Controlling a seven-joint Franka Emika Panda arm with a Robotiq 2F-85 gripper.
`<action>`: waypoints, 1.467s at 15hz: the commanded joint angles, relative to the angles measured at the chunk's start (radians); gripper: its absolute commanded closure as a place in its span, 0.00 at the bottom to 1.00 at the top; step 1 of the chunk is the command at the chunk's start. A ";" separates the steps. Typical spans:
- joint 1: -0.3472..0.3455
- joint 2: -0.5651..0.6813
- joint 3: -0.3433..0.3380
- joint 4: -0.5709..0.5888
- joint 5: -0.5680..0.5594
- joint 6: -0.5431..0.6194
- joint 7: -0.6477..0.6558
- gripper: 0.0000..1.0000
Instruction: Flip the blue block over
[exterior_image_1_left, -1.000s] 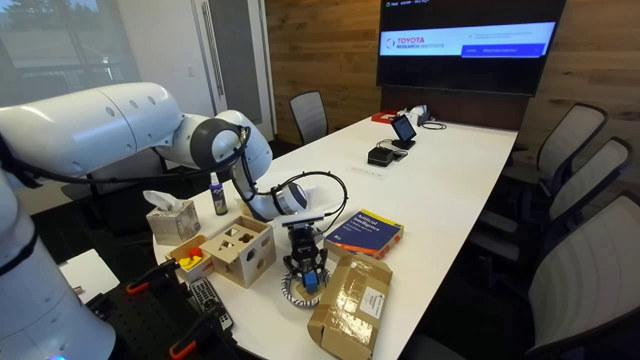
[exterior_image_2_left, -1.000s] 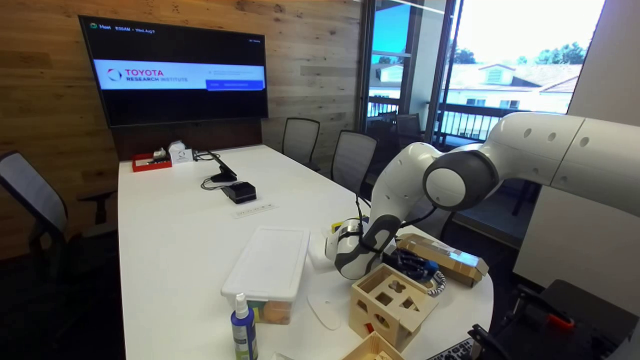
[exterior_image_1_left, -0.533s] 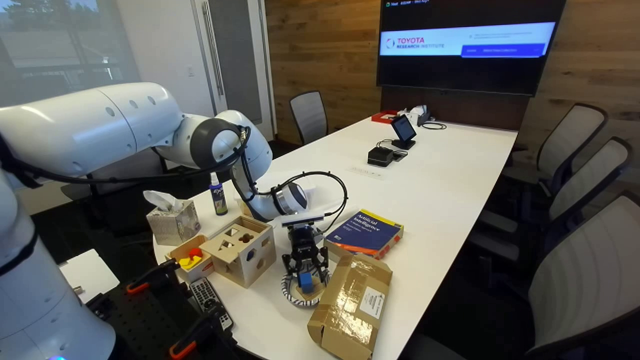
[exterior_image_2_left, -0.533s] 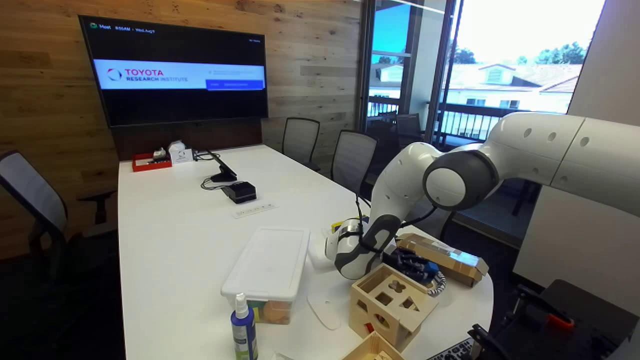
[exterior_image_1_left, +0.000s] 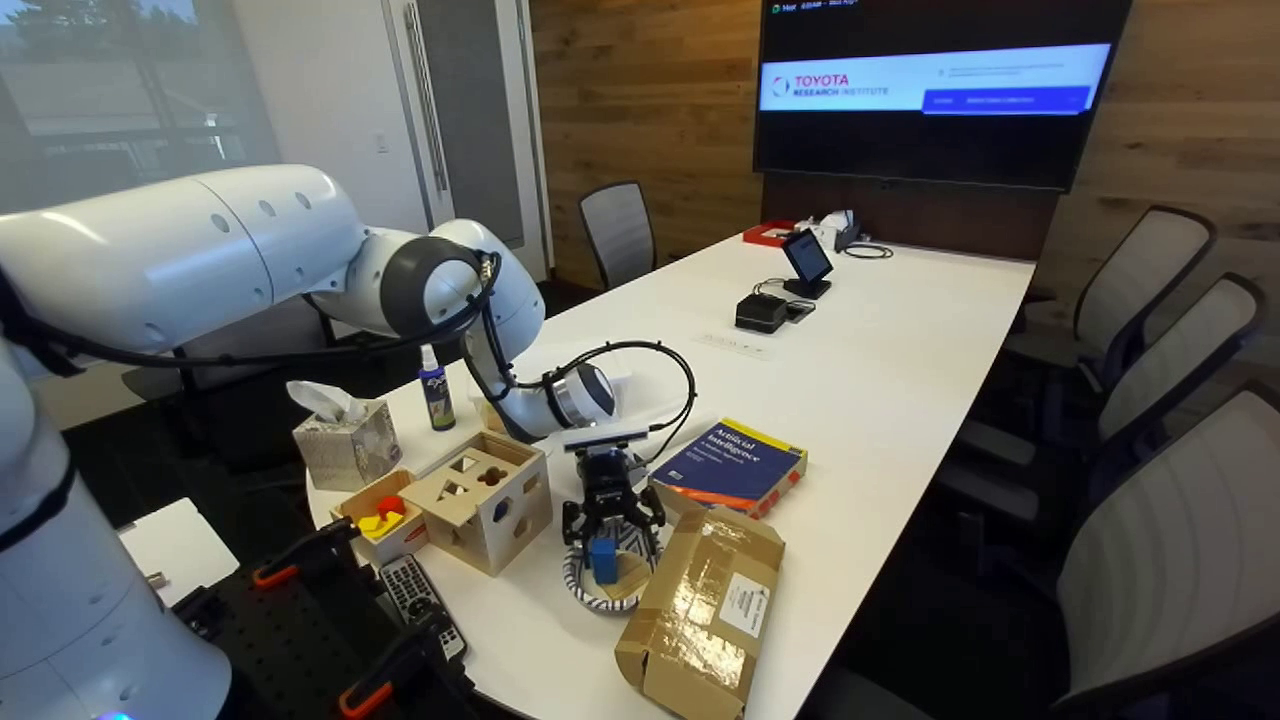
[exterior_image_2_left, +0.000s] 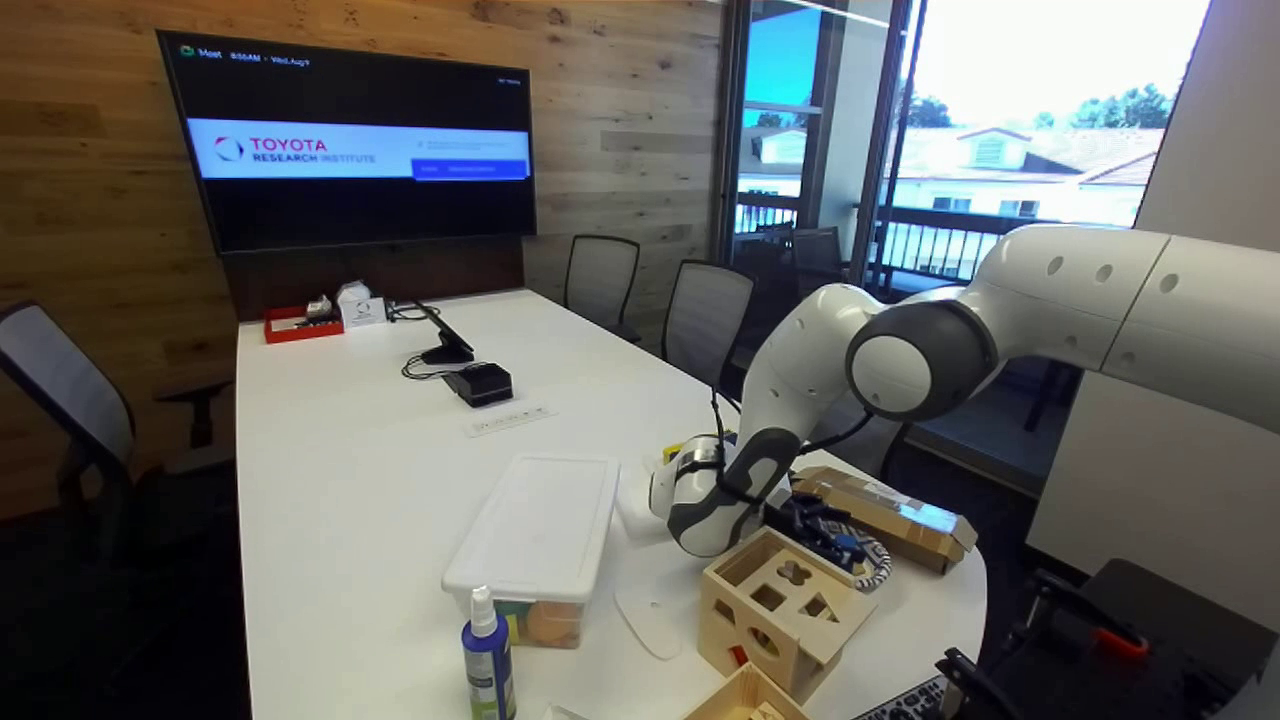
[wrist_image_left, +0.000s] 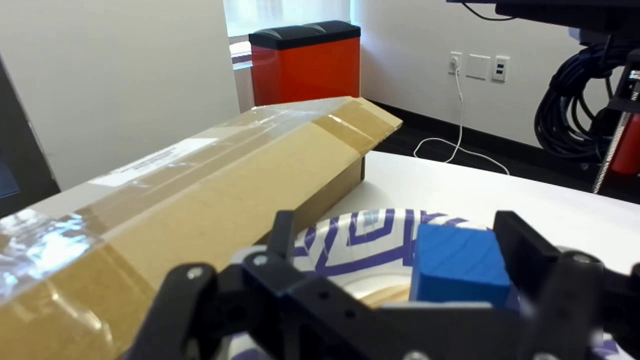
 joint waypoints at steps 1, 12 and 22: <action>-0.005 0.000 0.011 0.045 0.028 -0.023 0.000 0.00; -0.052 -0.284 0.020 -0.083 0.151 0.031 0.068 0.00; -0.182 -0.795 0.045 -0.366 0.446 0.123 0.152 0.00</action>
